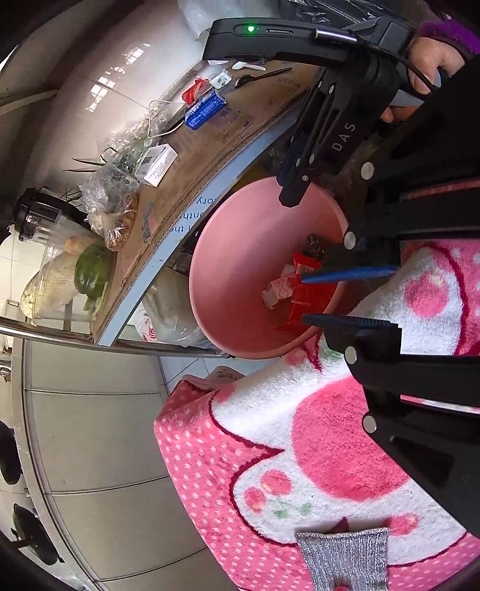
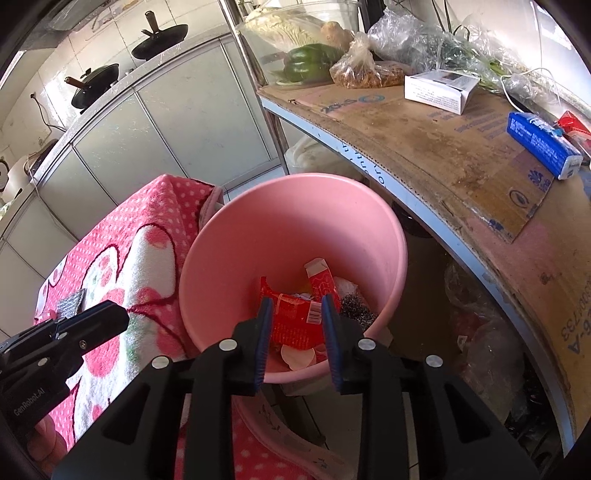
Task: Collect trash
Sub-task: 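Open both tools to drop the wrapper and steel wool into the bucket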
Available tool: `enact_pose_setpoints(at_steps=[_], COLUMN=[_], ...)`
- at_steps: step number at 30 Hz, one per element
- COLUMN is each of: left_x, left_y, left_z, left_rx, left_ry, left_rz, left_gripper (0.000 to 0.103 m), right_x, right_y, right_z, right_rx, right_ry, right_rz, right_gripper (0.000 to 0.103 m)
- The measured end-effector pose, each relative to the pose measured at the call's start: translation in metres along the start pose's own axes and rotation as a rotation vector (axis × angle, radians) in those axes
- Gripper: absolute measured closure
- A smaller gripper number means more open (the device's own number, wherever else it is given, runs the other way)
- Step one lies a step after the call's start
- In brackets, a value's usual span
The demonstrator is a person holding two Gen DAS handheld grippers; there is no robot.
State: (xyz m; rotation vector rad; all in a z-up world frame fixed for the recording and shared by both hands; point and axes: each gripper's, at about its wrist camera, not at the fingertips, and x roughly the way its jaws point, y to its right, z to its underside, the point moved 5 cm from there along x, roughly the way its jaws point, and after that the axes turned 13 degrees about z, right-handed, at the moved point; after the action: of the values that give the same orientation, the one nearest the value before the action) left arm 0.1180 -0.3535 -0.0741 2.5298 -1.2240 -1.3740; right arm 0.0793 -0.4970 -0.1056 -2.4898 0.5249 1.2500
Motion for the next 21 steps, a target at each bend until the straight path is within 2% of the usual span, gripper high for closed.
enact_pose_setpoints(at_steps=[15, 21], left_x=[-0.05, -0.071], left_y=[0.013, 0.007], left_z=[0.008, 0.021], left_rx=[0.04, 0.034], left_ry=[0.062, 0.076], left_rz=[0.022, -0.002], left_gripper=[0.084, 0.084], right_x=[-0.046, -0.068], right_y=[-0.016, -0.035], right_z=[0.01, 0.018], right_rx=[-0.037, -0.079], right_ry=[0.046, 0.068], right_rz=[-0.053, -0.096], right_gripper=[0.074, 0.068])
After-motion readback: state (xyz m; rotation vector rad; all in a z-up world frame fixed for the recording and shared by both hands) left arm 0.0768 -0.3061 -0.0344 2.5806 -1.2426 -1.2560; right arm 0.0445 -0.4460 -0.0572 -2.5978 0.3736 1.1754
